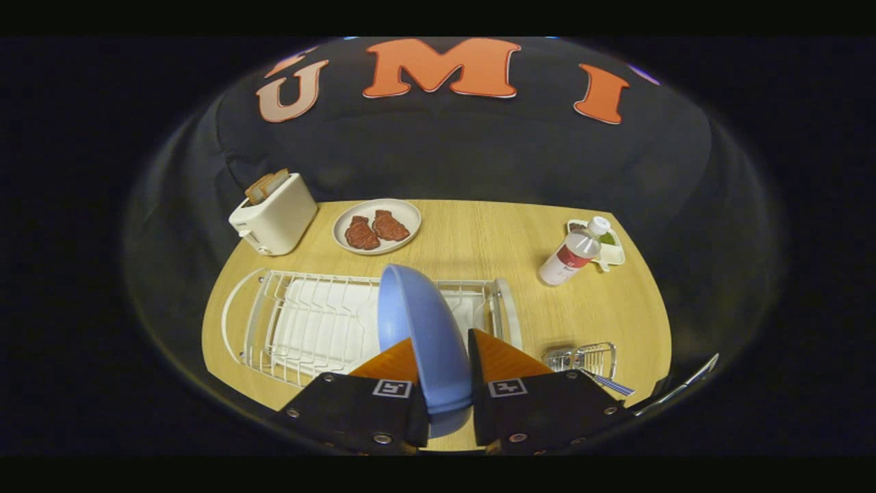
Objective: Take the plate from the dish rack, then take the spoon from the basket and place it into the plate.
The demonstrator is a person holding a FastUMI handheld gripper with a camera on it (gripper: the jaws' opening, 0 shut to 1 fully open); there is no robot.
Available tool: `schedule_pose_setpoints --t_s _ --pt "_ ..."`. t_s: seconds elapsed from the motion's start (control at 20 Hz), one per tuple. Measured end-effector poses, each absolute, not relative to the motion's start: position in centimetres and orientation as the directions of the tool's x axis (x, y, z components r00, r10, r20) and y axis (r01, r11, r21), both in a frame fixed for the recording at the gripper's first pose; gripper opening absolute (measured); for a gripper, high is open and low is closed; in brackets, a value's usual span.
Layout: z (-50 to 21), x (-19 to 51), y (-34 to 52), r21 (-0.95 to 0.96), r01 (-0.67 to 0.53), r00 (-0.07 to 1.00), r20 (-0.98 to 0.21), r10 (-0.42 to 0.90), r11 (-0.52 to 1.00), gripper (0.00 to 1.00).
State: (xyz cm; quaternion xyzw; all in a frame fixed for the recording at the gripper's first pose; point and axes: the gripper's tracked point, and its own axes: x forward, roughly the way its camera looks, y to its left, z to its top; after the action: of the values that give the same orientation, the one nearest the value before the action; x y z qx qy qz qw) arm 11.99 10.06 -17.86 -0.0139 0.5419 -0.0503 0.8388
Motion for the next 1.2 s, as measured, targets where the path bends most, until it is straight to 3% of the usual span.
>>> schedule_pose_setpoints --t_s 0.45,1.2 --pt "-14.6 7.6 9.9 0.014 0.015 0.49 -0.872 0.005 1.0 0.26" --pt "-17.2 -4.4 7.4 0.262 -0.005 0.502 -0.834 0.229 0.965 0.26"
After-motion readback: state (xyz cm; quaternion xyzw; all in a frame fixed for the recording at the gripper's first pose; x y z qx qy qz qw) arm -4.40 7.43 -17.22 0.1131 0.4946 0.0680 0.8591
